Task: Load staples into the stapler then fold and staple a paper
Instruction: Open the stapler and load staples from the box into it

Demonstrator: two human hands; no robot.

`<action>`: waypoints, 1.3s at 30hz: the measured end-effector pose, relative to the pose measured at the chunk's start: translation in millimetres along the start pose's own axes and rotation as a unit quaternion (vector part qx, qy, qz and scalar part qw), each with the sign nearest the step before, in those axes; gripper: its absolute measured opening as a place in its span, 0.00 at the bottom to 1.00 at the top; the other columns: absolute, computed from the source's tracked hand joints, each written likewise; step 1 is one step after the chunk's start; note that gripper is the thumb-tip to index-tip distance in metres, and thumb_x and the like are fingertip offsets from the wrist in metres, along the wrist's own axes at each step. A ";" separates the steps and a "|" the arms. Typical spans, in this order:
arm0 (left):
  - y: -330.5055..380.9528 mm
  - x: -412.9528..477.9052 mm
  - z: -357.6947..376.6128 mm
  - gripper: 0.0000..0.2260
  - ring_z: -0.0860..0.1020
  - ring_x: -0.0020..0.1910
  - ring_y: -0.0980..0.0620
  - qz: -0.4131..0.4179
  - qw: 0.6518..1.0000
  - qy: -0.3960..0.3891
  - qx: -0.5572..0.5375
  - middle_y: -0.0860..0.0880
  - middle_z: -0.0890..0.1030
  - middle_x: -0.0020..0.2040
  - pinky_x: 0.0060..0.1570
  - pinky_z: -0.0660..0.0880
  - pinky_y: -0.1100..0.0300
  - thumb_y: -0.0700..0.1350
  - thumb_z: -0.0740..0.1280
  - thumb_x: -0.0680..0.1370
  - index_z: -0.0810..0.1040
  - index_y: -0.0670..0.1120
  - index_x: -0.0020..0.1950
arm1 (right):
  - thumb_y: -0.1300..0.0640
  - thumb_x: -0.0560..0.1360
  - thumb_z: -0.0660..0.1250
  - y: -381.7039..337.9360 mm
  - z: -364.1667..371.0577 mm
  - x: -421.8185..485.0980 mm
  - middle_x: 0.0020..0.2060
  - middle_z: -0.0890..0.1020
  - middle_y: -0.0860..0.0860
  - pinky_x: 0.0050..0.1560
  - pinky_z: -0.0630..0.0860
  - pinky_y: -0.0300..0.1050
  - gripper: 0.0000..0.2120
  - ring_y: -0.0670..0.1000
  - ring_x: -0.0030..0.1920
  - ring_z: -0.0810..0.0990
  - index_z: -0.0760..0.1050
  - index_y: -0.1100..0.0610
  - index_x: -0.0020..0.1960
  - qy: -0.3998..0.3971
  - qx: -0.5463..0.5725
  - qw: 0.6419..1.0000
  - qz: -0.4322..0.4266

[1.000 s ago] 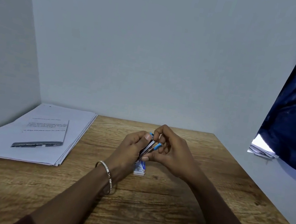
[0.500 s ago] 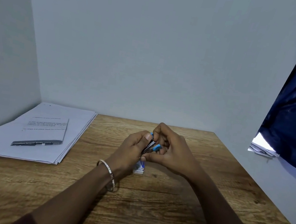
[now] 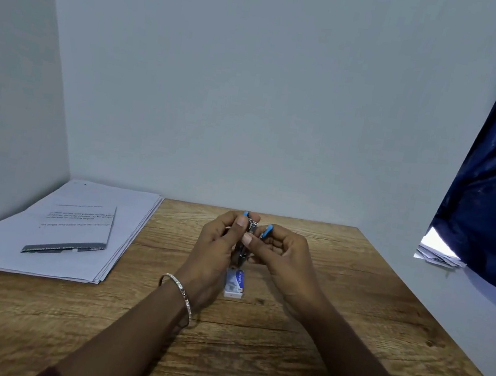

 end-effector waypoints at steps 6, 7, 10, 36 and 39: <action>0.6 2.0 1.9 0.12 0.85 0.43 0.47 0.017 1.000 0.010 -0.009 0.44 0.85 0.44 0.37 0.81 0.56 0.44 0.61 0.84 0.80 0.39 0.55 | 0.55 0.77 0.73 -0.8 3.1 -0.6 0.41 0.88 0.61 0.46 0.83 0.48 0.08 0.57 0.42 0.88 0.83 0.59 0.51 0.013 0.035 0.999 -0.012; 0.4 1.6 2.8 0.12 0.85 0.42 0.47 0.019 1.000 0.009 -0.011 0.44 0.85 0.43 0.37 0.81 0.55 0.44 0.60 0.84 0.80 0.39 0.54 | 0.55 0.77 0.73 -0.6 4.1 -0.7 0.41 0.88 0.61 0.46 0.84 0.50 0.08 0.57 0.41 0.88 0.83 0.60 0.52 0.016 0.037 0.999 -0.012; 0.4 1.1 0.0 0.12 0.85 0.40 0.47 0.015 0.999 0.034 -0.029 0.44 0.85 0.43 0.37 0.81 0.53 0.46 0.60 0.84 0.81 0.43 0.51 | 0.54 0.77 0.72 -0.8 5.8 -0.9 0.41 0.88 0.62 0.47 0.85 0.58 0.08 0.62 0.41 0.88 0.83 0.58 0.51 0.031 0.039 0.999 -0.017; 5.8 -3.1 7.0 0.11 0.78 0.37 0.45 -0.064 0.997 0.004 0.036 0.35 0.79 0.43 0.30 0.74 0.58 0.44 0.66 0.81 0.79 0.36 0.52 | 0.57 0.85 0.56 -14.9 2.9 2.9 0.33 0.72 0.56 0.20 0.70 0.38 0.07 0.46 0.21 0.67 0.69 0.60 0.53 0.009 0.441 0.881 0.170; 5.0 -6.2 13.7 0.16 0.83 0.39 0.38 -0.091 0.995 -0.047 -0.002 0.34 0.82 0.40 0.34 0.78 0.56 0.54 0.66 0.79 0.78 0.41 0.43 | 0.58 0.83 0.57 -19.4 23.8 -5.9 0.31 0.73 0.57 0.19 0.69 0.38 0.06 0.46 0.20 0.68 0.68 0.60 0.56 -0.080 0.429 0.877 0.203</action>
Point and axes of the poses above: each hand's wrist, its own x-axis towards the middle knuckle, its own z-axis out of the palm, y = z × x, the point moved 6 cm from there along x, towards the middle knuckle
